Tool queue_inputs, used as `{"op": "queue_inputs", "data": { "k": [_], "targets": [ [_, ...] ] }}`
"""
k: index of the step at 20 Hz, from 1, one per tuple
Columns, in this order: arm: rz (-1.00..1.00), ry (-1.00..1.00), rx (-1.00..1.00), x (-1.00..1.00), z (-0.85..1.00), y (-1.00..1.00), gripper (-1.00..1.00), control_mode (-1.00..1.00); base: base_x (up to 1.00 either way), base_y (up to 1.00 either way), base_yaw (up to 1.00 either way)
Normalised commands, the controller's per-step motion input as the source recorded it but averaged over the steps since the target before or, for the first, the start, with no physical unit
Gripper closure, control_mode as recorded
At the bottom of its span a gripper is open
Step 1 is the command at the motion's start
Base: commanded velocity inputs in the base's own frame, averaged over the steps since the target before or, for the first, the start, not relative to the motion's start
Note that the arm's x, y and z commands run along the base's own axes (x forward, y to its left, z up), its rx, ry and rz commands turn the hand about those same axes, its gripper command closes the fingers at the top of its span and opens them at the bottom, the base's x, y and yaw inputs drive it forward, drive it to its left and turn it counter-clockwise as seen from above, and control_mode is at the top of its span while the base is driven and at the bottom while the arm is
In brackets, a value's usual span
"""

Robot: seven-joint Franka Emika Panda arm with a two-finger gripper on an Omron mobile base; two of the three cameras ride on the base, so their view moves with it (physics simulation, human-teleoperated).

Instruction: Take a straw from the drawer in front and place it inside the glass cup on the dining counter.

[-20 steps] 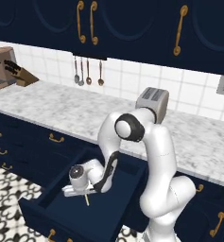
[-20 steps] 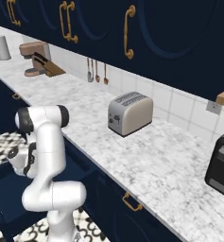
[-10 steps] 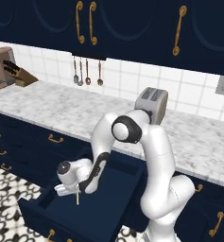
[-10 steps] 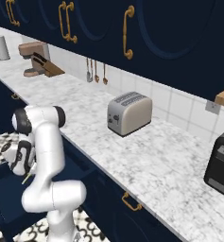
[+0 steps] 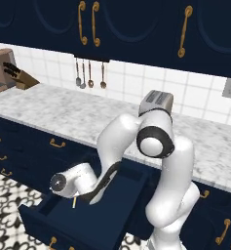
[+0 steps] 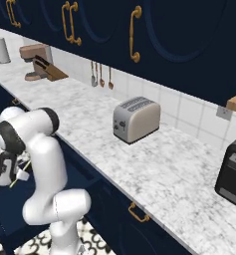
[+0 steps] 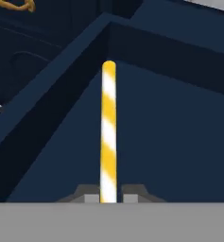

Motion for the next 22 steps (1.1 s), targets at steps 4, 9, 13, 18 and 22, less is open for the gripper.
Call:
{"op": "queue_inputs", "data": {
  "k": [4,9,13,18,22],
  "targets": [
    [-0.39,-0.20,0.29,-0.73,1.00,-0.37,1.00,-1.00,0.00,0.00,0.00],
    [-0.48,-0.18,0.26,-0.51,1.00,-0.30,1.00,-1.00,0.00,0.00,0.00],
    [-0.53,-0.19,0.25,-0.34,1.00,-0.26,1.00,-1.00,0.00,0.00,0.00],
    [-0.50,-0.05,0.34,-0.36,1.00,-0.61,1.00,-1.00,0.00,0.00,0.00],
    [-0.44,0.20,0.47,-0.31,0.96,-1.00,1.00,-1.00,0.00,0.00,0.00]
  ]
}}
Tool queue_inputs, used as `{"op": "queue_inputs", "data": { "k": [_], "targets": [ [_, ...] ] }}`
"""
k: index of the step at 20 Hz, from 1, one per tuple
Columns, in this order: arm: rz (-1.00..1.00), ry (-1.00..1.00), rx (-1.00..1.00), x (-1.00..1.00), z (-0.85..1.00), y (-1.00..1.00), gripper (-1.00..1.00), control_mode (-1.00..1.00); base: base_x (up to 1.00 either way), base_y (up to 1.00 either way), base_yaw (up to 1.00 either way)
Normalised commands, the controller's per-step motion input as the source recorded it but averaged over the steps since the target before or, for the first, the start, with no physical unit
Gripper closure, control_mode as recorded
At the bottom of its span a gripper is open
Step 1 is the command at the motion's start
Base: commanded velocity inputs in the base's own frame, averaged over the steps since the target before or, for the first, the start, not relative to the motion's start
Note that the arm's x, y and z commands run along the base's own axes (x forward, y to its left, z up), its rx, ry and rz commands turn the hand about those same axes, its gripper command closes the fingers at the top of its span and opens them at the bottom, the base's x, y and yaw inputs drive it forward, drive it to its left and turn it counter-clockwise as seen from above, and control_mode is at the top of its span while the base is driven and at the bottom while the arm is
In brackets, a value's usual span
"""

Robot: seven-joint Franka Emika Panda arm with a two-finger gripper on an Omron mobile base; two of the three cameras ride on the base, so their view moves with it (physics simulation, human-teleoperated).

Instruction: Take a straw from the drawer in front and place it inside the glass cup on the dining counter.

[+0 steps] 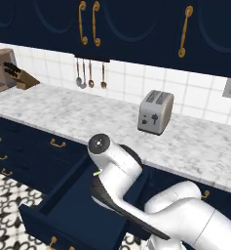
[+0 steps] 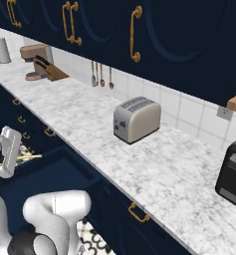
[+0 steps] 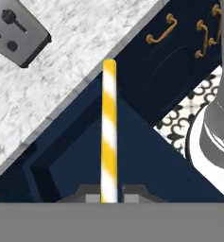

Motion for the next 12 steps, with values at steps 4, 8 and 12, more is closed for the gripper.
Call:
{"op": "queue_inputs", "data": {
  "k": [4,8,12],
  "targets": [
    [-0.37,0.09,0.45,-0.11,0.68,-1.00,1.00,-1.00,0.00,0.00,0.00],
    [-0.35,0.00,0.31,0.00,0.40,-1.00,1.00,-1.00,0.00,0.00,0.00],
    [-0.29,0.00,0.07,-0.32,0.21,-1.00,1.00,-1.00,0.00,0.00,0.00]
  ]
}}
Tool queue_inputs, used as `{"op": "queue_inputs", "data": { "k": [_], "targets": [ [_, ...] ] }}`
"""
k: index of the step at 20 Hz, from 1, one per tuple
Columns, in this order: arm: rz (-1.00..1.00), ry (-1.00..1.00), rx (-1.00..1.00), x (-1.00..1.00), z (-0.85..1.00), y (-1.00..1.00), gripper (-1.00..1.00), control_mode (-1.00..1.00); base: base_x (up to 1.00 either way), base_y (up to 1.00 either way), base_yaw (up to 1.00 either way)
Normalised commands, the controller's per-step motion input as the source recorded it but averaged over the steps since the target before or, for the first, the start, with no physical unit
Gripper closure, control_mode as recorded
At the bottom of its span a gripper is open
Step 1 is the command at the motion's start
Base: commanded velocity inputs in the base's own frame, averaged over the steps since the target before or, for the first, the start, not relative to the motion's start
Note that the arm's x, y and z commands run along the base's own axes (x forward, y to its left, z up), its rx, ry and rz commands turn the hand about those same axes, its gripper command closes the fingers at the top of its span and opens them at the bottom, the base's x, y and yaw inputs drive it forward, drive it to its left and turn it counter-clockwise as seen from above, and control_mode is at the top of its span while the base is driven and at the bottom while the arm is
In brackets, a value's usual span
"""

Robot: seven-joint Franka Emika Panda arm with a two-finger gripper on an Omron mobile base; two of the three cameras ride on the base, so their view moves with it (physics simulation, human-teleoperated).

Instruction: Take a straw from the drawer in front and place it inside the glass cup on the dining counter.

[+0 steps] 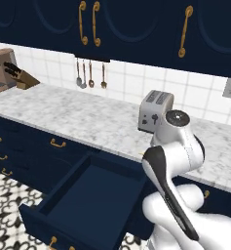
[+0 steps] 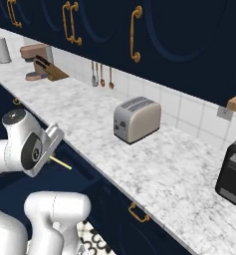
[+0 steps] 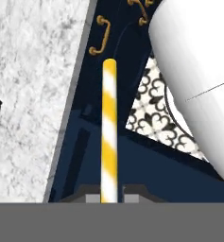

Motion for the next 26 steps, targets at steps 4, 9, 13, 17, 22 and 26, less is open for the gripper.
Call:
{"op": "queue_inputs", "data": {
  "k": [4,9,13,17,22,26],
  "targets": [
    [-0.24,0.01,0.03,-0.36,0.00,-1.00,1.00,-1.00,0.00,0.00,0.00],
    [-0.18,0.00,0.09,-0.24,-0.06,-0.83,1.00,-1.00,0.00,0.00,0.00],
    [-0.06,-0.28,0.01,-0.11,-0.29,-0.10,1.00,-1.00,0.00,0.00,0.00],
    [-0.01,-0.24,0.00,-0.04,-0.18,0.00,1.00,-1.00,0.00,0.00,0.00],
    [0.00,-0.18,0.00,-0.10,-0.11,0.00,1.00,-1.00,0.00,0.00,0.00],
    [0.00,-0.05,0.00,-0.06,-0.02,0.00,1.00,1.00,-0.28,0.00,0.00]
  ]
}}
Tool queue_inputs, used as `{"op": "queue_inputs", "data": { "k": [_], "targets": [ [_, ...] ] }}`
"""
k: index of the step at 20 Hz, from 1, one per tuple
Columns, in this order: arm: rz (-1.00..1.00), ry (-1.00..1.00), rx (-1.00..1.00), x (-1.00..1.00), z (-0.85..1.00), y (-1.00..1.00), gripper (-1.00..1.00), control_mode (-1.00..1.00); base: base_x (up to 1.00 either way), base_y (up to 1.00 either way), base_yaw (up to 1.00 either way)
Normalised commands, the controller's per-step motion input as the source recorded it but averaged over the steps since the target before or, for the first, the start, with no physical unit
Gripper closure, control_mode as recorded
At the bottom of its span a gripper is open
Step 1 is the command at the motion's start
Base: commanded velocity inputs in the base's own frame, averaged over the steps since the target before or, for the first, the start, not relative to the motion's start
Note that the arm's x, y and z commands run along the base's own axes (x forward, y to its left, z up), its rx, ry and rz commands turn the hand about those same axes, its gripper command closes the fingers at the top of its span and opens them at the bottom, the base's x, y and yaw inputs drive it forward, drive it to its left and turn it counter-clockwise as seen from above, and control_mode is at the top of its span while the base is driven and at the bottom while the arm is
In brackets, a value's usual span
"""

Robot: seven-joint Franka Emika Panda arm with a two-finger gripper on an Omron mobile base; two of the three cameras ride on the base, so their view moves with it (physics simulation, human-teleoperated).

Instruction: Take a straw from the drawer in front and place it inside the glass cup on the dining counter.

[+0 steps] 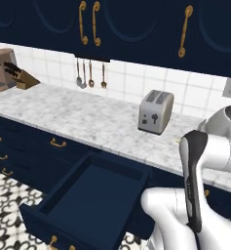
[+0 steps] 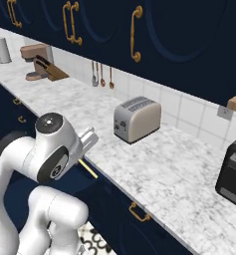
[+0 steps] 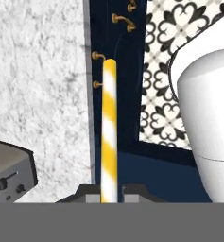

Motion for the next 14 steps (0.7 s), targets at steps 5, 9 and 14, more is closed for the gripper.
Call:
{"op": "queue_inputs", "data": {
  "k": [5,9,14],
  "targets": [
    [0.00,0.00,0.00,0.00,0.00,0.00,1.00,1.00,-0.57,-0.09,0.08],
    [0.00,0.00,0.00,0.00,0.00,0.00,1.00,1.00,-0.54,-0.56,0.08],
    [0.00,0.00,0.00,0.00,0.00,0.00,1.00,1.00,-0.45,-0.77,0.06]
  ]
}}
